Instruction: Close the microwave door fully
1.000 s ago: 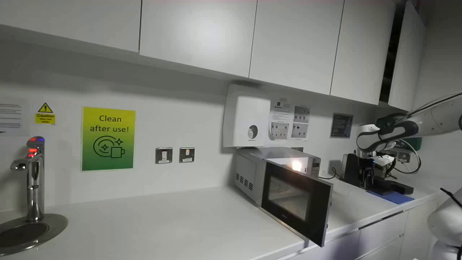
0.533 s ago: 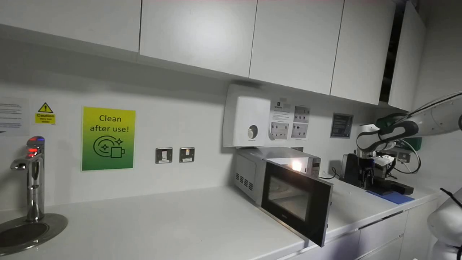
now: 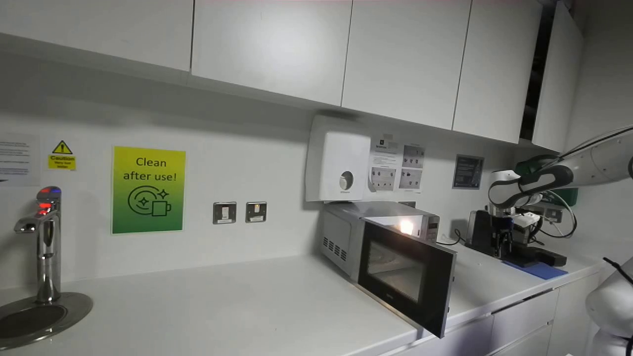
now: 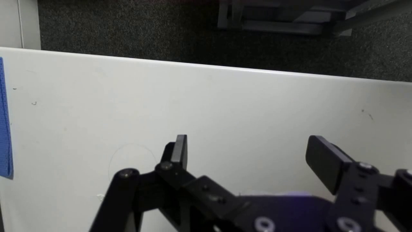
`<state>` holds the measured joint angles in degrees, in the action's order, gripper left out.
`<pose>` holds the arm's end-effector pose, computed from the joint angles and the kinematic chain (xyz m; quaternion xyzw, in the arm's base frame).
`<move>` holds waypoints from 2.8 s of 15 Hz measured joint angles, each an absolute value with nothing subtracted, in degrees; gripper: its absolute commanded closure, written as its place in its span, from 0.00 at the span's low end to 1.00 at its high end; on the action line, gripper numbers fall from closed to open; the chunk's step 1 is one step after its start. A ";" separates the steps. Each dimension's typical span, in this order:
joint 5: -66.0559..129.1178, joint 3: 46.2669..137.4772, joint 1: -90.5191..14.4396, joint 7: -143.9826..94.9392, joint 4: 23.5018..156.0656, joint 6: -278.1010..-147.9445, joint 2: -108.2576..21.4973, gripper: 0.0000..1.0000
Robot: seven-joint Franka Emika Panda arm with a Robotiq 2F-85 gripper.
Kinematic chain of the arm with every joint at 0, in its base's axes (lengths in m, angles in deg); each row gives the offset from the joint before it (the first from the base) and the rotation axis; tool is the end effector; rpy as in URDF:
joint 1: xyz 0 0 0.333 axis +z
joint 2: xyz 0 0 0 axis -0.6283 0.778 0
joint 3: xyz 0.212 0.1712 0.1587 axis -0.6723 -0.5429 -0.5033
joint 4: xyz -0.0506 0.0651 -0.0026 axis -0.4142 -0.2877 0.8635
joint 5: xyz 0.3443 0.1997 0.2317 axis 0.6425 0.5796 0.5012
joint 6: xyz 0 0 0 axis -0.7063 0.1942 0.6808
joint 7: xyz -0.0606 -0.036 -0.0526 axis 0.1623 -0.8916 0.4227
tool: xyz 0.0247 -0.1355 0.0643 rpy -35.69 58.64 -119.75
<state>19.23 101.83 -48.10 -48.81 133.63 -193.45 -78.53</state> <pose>0.4509 -0.2168 0.3621 0.9958 0.0368 -0.0515 0.0661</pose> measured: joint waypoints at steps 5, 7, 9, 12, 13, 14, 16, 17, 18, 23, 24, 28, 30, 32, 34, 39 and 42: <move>19.24 101.83 -48.09 -48.75 133.67 -193.45 -78.53 0.00; 19.28 101.83 -48.07 -48.64 133.68 -193.45 -78.52 0.00; 19.30 101.77 -48.02 -48.63 133.68 -193.45 -78.52 0.00; 19.40 101.41 -47.95 -48.58 133.68 -193.45 -78.52 0.00; 19.46 101.21 -47.93 -48.55 133.68 -193.45 -78.52 0.00; 19.51 100.95 -47.89 -48.47 133.68 -193.45 -78.53 0.00; 19.70 100.32 -47.70 -48.12 133.66 -193.45 -78.57 0.00; 19.88 99.94 -47.53 -47.90 133.65 -193.45 -78.66 0.00; 20.09 99.52 -47.27 -47.74 133.64 -193.45 -78.81 0.00; 20.67 97.17 -45.58 -46.48 133.33 -193.45 -80.15 0.00; 20.79 96.73 -45.34 -46.17 133.21 -193.45 -80.48 0.00; 22.50 95.67 -44.05 -44.01 132.68 -193.45 -81.70 0.00; 24.13 95.04 -43.63 -42.52 132.29 -193.34 -81.99 0.00; 25.99 94.45 -43.03 -40.86 131.87 -193.31 -82.17 0.00; 27.61 93.64 -42.57 -38.83 131.31 -193.31 -82.35 0.00; 29.82 91.06 -41.50 -33.96 129.89 -193.31 -83.06 0.00; 30.54 89.42 -40.52 -32.02 129.10 -193.14 -83.25 0.00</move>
